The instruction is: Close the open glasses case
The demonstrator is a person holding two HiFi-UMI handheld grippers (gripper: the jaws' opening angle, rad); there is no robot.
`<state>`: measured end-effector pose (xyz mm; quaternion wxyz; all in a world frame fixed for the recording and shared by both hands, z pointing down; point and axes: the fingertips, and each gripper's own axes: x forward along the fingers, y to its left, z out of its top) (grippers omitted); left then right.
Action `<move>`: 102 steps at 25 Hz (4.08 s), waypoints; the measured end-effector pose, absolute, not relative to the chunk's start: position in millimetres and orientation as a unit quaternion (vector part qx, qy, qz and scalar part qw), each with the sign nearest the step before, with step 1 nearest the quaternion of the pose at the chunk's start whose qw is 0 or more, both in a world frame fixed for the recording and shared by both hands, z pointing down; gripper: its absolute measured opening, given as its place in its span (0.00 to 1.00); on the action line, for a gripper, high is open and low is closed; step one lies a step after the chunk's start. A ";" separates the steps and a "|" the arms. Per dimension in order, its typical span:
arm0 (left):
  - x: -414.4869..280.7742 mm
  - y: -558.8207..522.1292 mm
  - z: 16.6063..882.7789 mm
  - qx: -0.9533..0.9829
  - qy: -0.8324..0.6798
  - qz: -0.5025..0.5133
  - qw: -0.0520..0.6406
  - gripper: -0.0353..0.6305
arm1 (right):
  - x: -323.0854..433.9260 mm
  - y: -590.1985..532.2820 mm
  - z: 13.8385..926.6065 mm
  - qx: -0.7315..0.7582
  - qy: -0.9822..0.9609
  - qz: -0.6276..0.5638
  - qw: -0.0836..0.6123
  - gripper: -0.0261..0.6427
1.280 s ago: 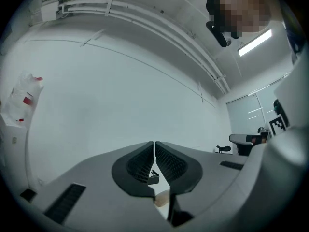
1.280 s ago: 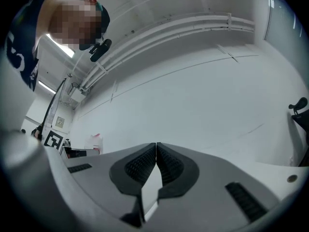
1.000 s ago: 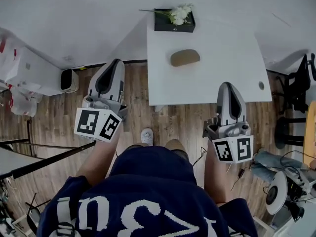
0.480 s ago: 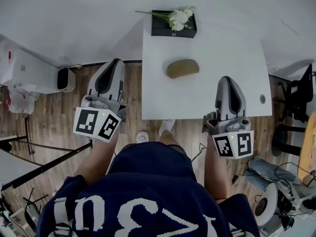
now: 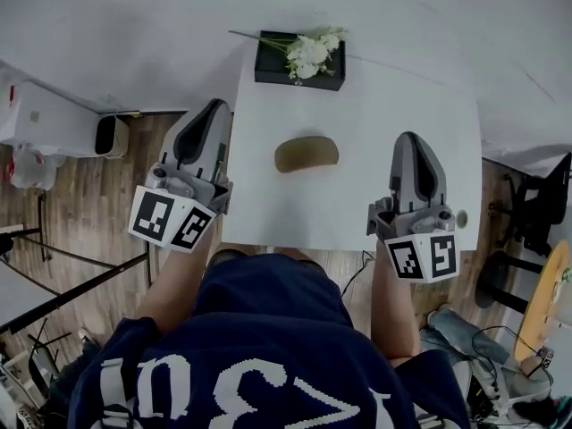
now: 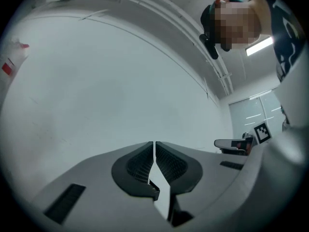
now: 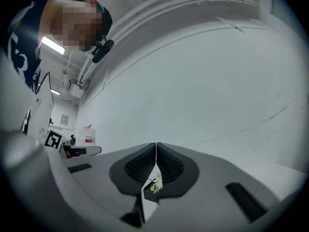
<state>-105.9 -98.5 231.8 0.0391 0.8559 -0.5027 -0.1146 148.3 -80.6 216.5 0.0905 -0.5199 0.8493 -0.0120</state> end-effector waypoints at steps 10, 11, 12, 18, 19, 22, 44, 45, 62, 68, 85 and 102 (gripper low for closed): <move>-73.7 -132.9 298.0 0.871 -0.478 -0.063 0.097 0.09 | 161.7 -113.5 282.5 -0.530 0.845 -0.064 0.020 0.08; -76.1 -136.3 304.2 0.873 -0.473 -0.057 0.099 0.09 | 156.3 -115.3 291.3 -0.528 0.846 -0.072 0.010 0.08; -76.6 -139.4 310.3 0.876 -0.468 -0.051 0.101 0.09 | 151.7 -117.6 301.6 -0.522 0.849 -0.084 0.002 0.08; -64.2 -145.4 360.9 0.893 -0.431 -0.001 0.127 0.09 | 128.5 -125.2 385.2 -0.448 0.872 -0.189 -0.059 0.21; -62.7 -146.5 370.9 0.893 -0.431 0.013 0.127 0.09 | 125.9 -125.4 400.4 -0.435 0.873 -0.206 -0.072 0.24; -56.3 -145.0 397.8 0.895 -0.422 0.046 0.136 0.09 | 115.5 -121.3 440.1 -0.380 0.884 -0.246 -0.116 0.34; -66.0 -119.4 444.8 0.891 -0.399 0.096 0.196 0.09 | 84.8 -100.4 586.5 0.058 0.840 -0.019 -0.539 0.58; -66.3 -119.0 444.9 0.890 -0.399 0.094 0.197 0.09 | 82.5 -101.0 589.2 0.056 0.842 -0.015 -0.537 0.58; -40.7 -97.4 474.3 0.855 -0.309 0.013 0.416 0.17 | 66.2 -108.3 516.8 -0.223 0.901 -0.190 -0.320 0.57; -6.7 -105.0 418.8 0.861 -0.225 -0.099 0.446 0.49 | 36.1 -111.6 464.5 -0.257 0.918 -0.163 -0.253 0.57; -23.0 -134.1 329.9 0.832 -0.200 -0.248 0.455 0.49 | 5.4 -109.5 390.3 -0.274 0.934 -0.087 -0.214 0.57; -39.3 -137.8 272.2 0.839 -0.201 -0.272 0.426 0.48 | 22.3 -93.0 337.3 -0.294 0.944 -0.105 -0.102 0.57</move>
